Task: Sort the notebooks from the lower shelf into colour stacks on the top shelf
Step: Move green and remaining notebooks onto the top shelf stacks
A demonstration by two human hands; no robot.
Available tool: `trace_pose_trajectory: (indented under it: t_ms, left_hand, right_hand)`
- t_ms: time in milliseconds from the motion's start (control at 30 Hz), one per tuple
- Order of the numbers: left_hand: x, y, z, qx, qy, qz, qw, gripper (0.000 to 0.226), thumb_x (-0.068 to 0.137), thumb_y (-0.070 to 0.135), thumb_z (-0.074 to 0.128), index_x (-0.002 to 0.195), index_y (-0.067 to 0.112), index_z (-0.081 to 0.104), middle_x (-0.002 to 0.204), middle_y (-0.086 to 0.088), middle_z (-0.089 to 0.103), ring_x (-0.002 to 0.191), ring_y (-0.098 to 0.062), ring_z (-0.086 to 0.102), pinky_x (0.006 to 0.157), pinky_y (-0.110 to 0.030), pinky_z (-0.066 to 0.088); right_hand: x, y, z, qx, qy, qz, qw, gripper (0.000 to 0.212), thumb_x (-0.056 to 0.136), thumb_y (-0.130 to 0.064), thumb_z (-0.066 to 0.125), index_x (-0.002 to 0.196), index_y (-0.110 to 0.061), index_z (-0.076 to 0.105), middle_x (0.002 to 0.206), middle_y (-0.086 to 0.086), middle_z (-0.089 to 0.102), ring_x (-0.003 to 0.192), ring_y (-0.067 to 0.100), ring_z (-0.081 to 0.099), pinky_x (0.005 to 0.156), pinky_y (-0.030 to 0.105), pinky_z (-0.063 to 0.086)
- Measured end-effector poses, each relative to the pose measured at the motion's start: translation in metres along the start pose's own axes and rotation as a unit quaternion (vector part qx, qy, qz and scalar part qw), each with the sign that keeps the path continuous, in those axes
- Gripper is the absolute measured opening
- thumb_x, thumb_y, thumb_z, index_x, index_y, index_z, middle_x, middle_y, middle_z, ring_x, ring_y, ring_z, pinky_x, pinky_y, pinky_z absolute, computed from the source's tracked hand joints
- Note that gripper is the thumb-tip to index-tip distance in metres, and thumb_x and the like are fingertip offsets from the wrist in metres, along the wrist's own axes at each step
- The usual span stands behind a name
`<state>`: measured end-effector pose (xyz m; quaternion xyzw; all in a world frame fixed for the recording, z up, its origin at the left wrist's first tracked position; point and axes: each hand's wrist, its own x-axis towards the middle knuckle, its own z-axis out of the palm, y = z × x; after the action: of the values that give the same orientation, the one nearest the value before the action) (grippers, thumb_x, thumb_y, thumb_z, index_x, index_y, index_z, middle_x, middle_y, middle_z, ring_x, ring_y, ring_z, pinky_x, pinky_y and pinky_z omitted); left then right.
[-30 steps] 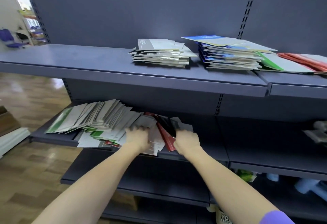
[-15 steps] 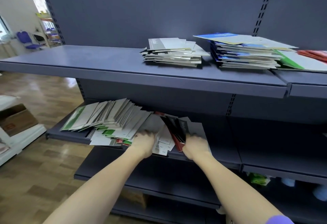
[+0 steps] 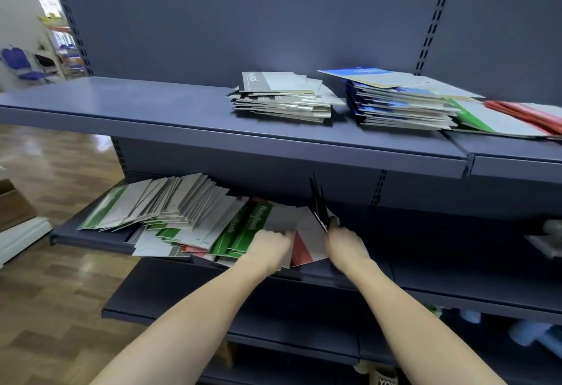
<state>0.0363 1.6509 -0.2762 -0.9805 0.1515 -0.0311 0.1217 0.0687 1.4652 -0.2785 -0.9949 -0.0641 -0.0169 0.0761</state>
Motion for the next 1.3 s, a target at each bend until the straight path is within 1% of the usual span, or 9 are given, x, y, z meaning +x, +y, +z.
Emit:
trace_pose_trajectory:
  t_ms: [200, 333, 600, 700, 767, 900, 1067, 1167, 1300]
  left_hand:
    - [0.021, 0.063, 0.004, -0.110, -0.026, 0.060, 0.992, 0.022, 0.094, 0.021, 0.057, 0.114, 0.013, 0.061, 0.107, -0.013, 0.070, 0.096, -0.035, 0.067, 0.066, -0.033, 0.036]
    - [0.025, 0.064, 0.016, -0.260, -0.073, 0.070, 0.960, 0.044, 0.088, 0.057, 0.062, 0.097, 0.014, 0.068, 0.099, -0.008, 0.067, 0.089, -0.028, 0.062, 0.074, -0.036, 0.051]
    - [0.005, -0.007, 0.028, -0.188, -0.009, -0.019, 0.982, 0.023, 0.092, 0.027, 0.045, 0.102, 0.018, 0.064, 0.105, -0.004, 0.067, 0.095, -0.027, 0.061, 0.070, -0.034, 0.047]
    - [0.010, -0.017, 0.029, -0.244, -0.011, -0.083, 0.966, 0.032, 0.096, 0.025, 0.046, 0.123, 0.021, 0.062, 0.117, -0.008, 0.066, 0.104, -0.030, 0.063, 0.080, -0.035, 0.051]
    - [0.015, -0.012, 0.029, -0.290, -0.025, -0.105, 0.951, 0.037, 0.100, 0.027, 0.046, 0.135, 0.018, 0.057, 0.125, -0.011, 0.065, 0.112, -0.032, 0.062, 0.087, -0.036, 0.051]
    - [0.028, 0.007, 0.028, -0.302, -0.057, -0.118, 0.944, 0.044, 0.103, 0.041, 0.044, 0.134, 0.012, 0.055, 0.123, -0.015, 0.064, 0.116, -0.035, 0.058, 0.090, -0.039, 0.049]
    - [0.037, 0.016, 0.029, -0.282, -0.107, -0.125, 0.945, 0.060, 0.098, 0.058, 0.045, 0.141, 0.016, 0.048, 0.140, -0.018, 0.052, 0.133, -0.041, 0.040, 0.104, -0.046, 0.043]
    - [0.039, 0.017, 0.030, -0.253, -0.124, -0.111, 0.953, 0.055, 0.095, 0.056, 0.050, 0.133, 0.017, 0.052, 0.139, -0.019, 0.052, 0.133, -0.044, 0.038, 0.105, -0.048, 0.042]
    - [0.036, 0.019, 0.028, -0.252, -0.118, -0.114, 0.954, 0.041, 0.097, 0.047, 0.051, 0.118, 0.012, 0.059, 0.120, -0.016, 0.062, 0.123, -0.038, 0.046, 0.096, -0.044, 0.047]
  right_hand:
    - [0.000, 0.018, -0.010, -0.063, 0.009, -0.007, 0.998, 0.045, 0.099, -0.007, 0.040, 0.143, -0.003, 0.034, 0.113, 0.015, 0.067, 0.096, 0.036, 0.067, 0.069, 0.037, 0.049]
    - [-0.008, 0.023, -0.007, -0.144, 0.003, -0.052, 0.988, 0.053, 0.101, -0.016, 0.041, 0.152, -0.016, 0.028, 0.119, 0.011, 0.064, 0.100, 0.033, 0.067, 0.067, 0.033, 0.039]
    - [-0.007, 0.033, 0.003, -0.026, -0.195, -0.028, 0.980, 0.080, 0.079, -0.039, 0.063, 0.150, -0.035, 0.026, 0.142, 0.007, 0.034, 0.130, 0.034, 0.039, 0.095, 0.045, 0.048]
    - [0.010, 0.043, -0.006, 0.075, -0.280, 0.019, 0.957, 0.070, 0.070, -0.032, 0.061, 0.138, -0.032, 0.045, 0.136, 0.004, 0.038, 0.129, 0.030, 0.039, 0.099, 0.041, 0.046]
    - [0.020, 0.050, -0.003, 0.119, -0.252, 0.058, 0.959, 0.056, 0.072, -0.035, 0.054, 0.126, -0.019, 0.054, 0.129, 0.010, 0.052, 0.121, 0.033, 0.050, 0.089, 0.035, 0.045]
    - [0.036, 0.069, 0.019, 0.137, -0.190, 0.143, 0.962, 0.066, 0.090, -0.051, 0.046, 0.142, -0.010, 0.043, 0.142, 0.016, 0.051, 0.129, 0.036, 0.049, 0.097, 0.038, 0.042]
    - [0.041, 0.065, 0.036, 0.203, -0.172, 0.182, 0.946, 0.083, 0.068, -0.063, 0.057, 0.131, -0.008, 0.055, 0.120, 0.014, 0.065, 0.108, 0.032, 0.063, 0.088, 0.036, 0.054]
    - [0.035, 0.051, 0.031, 0.238, -0.158, 0.185, 0.940, 0.075, 0.075, -0.054, 0.066, 0.129, -0.004, 0.054, 0.119, 0.011, 0.065, 0.093, 0.023, 0.067, 0.063, 0.026, 0.047]
    - [0.035, 0.045, 0.035, 0.273, -0.158, 0.199, 0.928, 0.062, 0.077, -0.045, 0.070, 0.125, -0.008, 0.059, 0.111, 0.009, 0.066, 0.095, 0.023, 0.066, 0.066, 0.027, 0.050]
